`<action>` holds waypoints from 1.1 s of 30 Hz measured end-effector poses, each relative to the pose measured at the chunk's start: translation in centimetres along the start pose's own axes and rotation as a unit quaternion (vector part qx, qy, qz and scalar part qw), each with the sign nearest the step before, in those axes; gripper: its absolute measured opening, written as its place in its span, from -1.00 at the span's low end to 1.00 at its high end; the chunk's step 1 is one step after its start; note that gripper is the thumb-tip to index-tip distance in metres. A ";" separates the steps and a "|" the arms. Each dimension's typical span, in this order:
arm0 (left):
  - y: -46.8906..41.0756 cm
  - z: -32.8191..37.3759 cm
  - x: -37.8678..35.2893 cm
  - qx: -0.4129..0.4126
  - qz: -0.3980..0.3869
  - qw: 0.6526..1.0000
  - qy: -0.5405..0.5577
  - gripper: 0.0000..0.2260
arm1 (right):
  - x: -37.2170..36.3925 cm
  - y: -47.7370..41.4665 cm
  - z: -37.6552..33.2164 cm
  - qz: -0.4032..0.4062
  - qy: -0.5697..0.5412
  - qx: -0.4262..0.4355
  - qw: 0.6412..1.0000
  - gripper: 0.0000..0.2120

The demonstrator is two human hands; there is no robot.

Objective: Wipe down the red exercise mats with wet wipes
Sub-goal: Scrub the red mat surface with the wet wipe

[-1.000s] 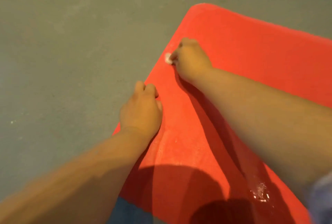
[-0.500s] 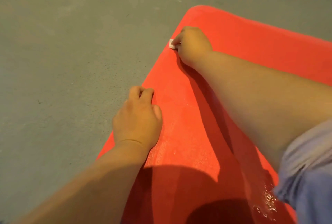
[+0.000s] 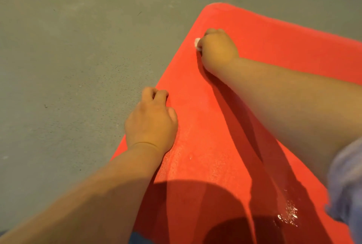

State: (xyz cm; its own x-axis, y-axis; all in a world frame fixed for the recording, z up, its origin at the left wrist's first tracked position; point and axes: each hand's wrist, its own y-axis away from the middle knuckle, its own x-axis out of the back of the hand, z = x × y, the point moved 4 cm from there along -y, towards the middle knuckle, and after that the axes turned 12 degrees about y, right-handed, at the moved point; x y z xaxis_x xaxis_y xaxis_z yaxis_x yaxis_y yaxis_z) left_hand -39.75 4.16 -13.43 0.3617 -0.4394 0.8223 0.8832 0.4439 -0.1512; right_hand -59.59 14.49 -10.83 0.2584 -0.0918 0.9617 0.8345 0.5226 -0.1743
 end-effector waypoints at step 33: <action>-0.2 0.5 -0.2 -0.015 -0.005 1.000 -0.017 -0.73 | 2.6 15.3 -0.3 -0.007 -0.168 0.101 0.981 -0.77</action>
State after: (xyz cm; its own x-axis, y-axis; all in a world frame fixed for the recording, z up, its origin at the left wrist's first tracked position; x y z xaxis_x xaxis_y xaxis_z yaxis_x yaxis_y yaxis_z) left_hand -40.11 4.54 -13.34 0.3424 -0.4172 0.8418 0.8954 0.4162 -0.1579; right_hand -46.04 22.01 -11.03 0.0439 0.1662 0.9851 0.7144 0.6841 -0.1473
